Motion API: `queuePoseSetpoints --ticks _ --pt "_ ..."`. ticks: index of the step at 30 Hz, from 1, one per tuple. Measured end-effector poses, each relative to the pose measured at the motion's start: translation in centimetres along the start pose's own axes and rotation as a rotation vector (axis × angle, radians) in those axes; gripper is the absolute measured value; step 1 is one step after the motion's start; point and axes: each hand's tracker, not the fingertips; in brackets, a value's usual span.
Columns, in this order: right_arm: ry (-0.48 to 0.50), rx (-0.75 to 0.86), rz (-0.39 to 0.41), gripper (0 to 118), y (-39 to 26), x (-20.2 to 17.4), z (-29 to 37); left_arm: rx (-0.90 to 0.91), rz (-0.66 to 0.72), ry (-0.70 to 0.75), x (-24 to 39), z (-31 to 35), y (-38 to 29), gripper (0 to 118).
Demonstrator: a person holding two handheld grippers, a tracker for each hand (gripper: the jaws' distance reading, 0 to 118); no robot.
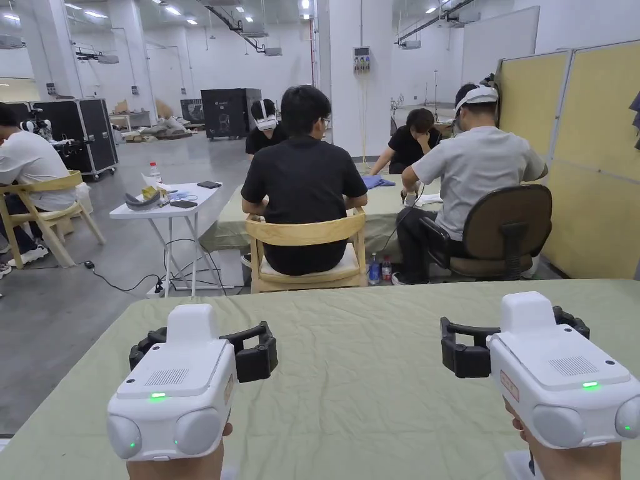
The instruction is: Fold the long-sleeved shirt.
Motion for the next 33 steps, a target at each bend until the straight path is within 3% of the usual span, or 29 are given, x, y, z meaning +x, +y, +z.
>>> queuePoseSetpoints --ticks 13,22,33 --pt "0.031 0.005 -0.054 118 0.02 0.16 0.11 0.000 -0.027 0.004 0.25 0.01 -0.19 118" --pt "0.029 0.014 -0.012 118 0.20 -0.25 0.05 -0.009 -0.016 -0.010 0.24 -0.21 -0.12 118" --pt "0.032 0.008 -0.021 118 0.02 -0.33 -0.08 -0.018 -0.019 -0.013 0.28 -0.26 -0.35 118"
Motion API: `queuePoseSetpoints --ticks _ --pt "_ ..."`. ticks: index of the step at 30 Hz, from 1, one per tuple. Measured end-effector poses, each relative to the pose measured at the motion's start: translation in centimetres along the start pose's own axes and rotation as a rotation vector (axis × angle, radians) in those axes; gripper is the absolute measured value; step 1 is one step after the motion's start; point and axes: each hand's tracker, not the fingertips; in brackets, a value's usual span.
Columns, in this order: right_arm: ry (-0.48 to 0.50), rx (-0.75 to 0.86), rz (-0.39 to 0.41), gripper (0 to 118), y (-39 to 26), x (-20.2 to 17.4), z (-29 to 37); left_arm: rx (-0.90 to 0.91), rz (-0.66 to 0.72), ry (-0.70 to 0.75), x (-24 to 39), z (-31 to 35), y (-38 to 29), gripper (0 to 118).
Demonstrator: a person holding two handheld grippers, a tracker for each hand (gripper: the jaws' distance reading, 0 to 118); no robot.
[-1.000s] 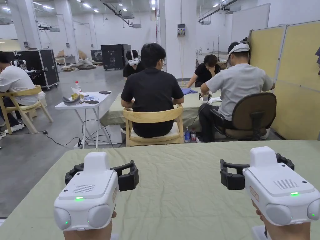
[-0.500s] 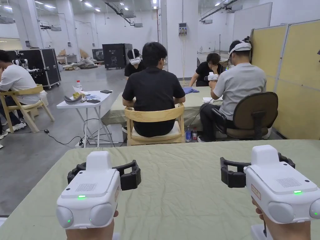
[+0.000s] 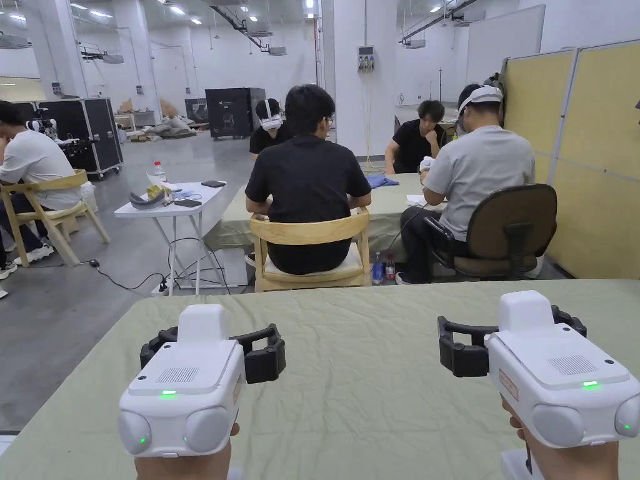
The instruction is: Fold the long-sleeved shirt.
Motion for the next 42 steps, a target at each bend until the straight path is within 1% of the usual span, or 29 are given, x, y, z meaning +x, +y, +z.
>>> queuePoseSetpoints --ticks 10,18,21,29,38,42 --pt "0.000 0.000 -0.024 118 0.03 0.26 -0.01 -0.003 0.008 -0.006 -0.01 -0.02 -0.01 118" --pt "-0.010 -0.013 -0.016 118 0.02 0.24 -0.01 -0.006 0.009 -0.009 0.18 -0.03 0.06 118" --pt "-0.006 -0.016 -0.017 118 -0.11 0.23 -0.04 -0.001 -0.010 -0.002 0.41 -0.06 -0.02 118" --pt "-0.005 -0.020 -0.015 118 -0.38 0.31 -0.11 -0.008 0.006 -0.012 0.33 -0.02 -0.16 118" --pt "-0.003 -0.023 -0.029 118 -0.30 0.28 -0.15 -0.024 0.007 -0.020 0.48 -0.41 -0.42 118" --pt "-0.002 -0.022 -0.012 118 -0.22 0.11 -0.14 -0.016 0.005 -0.024 0.62 -0.34 -0.31 118"
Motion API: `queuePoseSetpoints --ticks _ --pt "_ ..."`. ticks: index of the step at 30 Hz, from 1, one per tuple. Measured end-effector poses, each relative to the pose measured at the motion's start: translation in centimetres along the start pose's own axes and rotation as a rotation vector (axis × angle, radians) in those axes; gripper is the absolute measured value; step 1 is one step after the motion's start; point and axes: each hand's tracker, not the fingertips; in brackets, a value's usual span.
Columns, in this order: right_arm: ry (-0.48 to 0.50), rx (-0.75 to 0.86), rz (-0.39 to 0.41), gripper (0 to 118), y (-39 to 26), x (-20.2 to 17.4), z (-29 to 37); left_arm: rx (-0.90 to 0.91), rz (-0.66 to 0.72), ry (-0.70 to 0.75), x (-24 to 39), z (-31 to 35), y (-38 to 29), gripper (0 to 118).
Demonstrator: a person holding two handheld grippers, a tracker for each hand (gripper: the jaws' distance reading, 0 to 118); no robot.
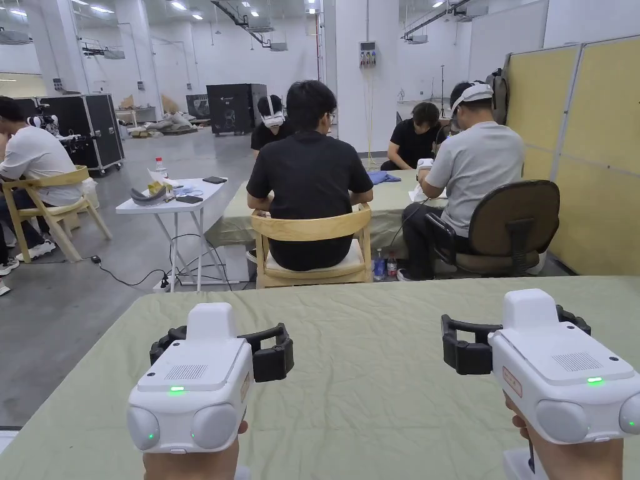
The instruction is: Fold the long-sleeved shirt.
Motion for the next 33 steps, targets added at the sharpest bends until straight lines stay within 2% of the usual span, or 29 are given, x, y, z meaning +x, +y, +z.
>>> queuePoseSetpoints --ticks 3,6,9,11,12,13,14,15,17,18,20,24,26,29,31,33 --pt "0.013 0.003 -0.012 118 0.1 0.0 0.0 0.007 -0.014 0.008 0.1 0.0 0.0 118" --pt "0.023 0.004 -0.078 118 0.1 0.5 0.1 0.013 -0.024 0.013 0.1 0.0 0.0 116" --pt "0.080 -0.004 -0.128 116 0.1 1.1 0.1 0.033 0.001 0.008 0.0 0.3 0.0 89" --pt "0.087 0.002 -0.113 92 0.2 1.0 0.3 0.041 0.025 0.000 -0.2 0.4 0.1 68" --pt "0.082 0.011 -0.078 74 0.2 0.7 0.5 0.035 0.028 -0.012 -0.2 0.3 0.1 57" --pt "0.071 0.012 -0.043 43 0.3 0.5 0.6 0.025 0.017 -0.019 -0.2 0.2 0.1 38" --pt "0.041 0.024 -0.005 21 0.4 0.1 0.7 0.022 0.007 -0.027 -0.1 0.1 0.0 23" --pt "0.024 0.041 0.020 12 0.3 -0.2 0.8 0.020 -0.001 -0.036 0.0 0.0 -0.1 13" --pt "0.010 0.055 0.038 4 0.1 -0.6 0.8 0.011 -0.014 -0.030 0.4 -0.2 -0.5 4" --pt "0.012 0.054 0.040 3 0.0 -0.7 0.9 0.008 -0.015 -0.024 0.5 -0.1 -0.8 0" --pt "0.042 0.043 0.050 2 0.0 -0.9 1.0 0.025 0.010 -0.046 0.4 0.2 -1.3 0" --pt "0.033 0.040 0.054 2 -0.4 -0.8 1.1 0.023 0.022 -0.014 0.2 0.3 -1.9 0" --pt "0.043 0.004 0.014 2 -0.8 -0.4 0.6 0.005 0.042 -0.018 0.0 0.2 -1.9 0" --pt "0.073 0.040 -0.081 2 -1.2 0.4 0.9 0.000 0.029 -0.020 -0.3 0.2 -1.9 0" --pt "0.056 0.051 -0.100 2 -1.1 0.5 0.9 -0.002 0.041 -0.036 -0.6 0.3 -2.0 0" --pt "0.109 0.029 -0.103 1 -0.9 0.6 0.6 0.006 0.027 -0.019 -0.7 0.5 -2.1 0"
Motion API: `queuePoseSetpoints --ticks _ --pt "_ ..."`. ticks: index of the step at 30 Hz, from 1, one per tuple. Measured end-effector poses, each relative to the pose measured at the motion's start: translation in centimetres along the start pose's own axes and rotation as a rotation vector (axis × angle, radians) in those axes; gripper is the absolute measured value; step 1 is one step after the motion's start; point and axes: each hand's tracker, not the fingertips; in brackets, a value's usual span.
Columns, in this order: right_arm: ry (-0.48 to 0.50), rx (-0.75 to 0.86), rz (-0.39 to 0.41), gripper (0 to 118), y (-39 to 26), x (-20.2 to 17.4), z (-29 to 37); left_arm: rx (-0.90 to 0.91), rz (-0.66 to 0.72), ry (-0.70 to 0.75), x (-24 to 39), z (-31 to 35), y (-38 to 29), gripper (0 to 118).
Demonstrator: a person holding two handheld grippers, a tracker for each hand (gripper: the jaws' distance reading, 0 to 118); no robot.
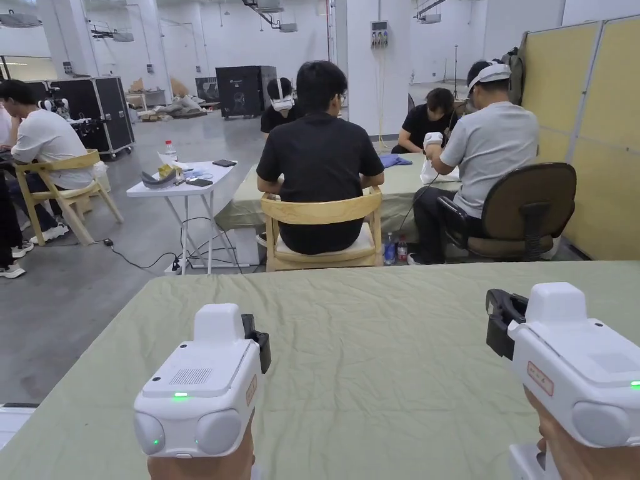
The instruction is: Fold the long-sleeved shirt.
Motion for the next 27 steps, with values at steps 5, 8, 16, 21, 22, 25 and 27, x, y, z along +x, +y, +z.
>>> queuePoseSetpoints --ticks 5,8,16,21,22,25,27 --pt "0.028 -0.018 0.037 1 -0.5 -2.2 -0.5 -0.013 -0.021 0.023 -1.6 1.0 -0.7 0" --pt "0.083 -0.046 0.062 1 -1.2 -4.9 -1.2 -0.026 -0.009 0.053 -3.6 2.1 -1.6 0" --pt "0.315 -0.119 0.086 1 -4.8 -14.3 -3.2 -0.073 0.019 0.241 -11.7 7.3 -4.5 0" --pt "0.459 -0.152 0.083 1 -6.6 -20.9 -3.6 -0.115 0.046 0.373 -16.8 11.6 -6.8 0" --pt "0.481 -0.156 0.085 1 -7.0 -22.0 -3.5 -0.125 0.047 0.400 -17.7 12.5 -7.3 0" --pt "0.555 -0.170 0.080 1 -7.9 -25.3 -3.2 -0.151 0.065 0.455 -19.8 15.1 -8.7 0" --pt "0.594 -0.175 0.076 1 -8.4 -27.1 -3.0 -0.162 0.082 0.492 -20.9 16.5 -9.6 0"
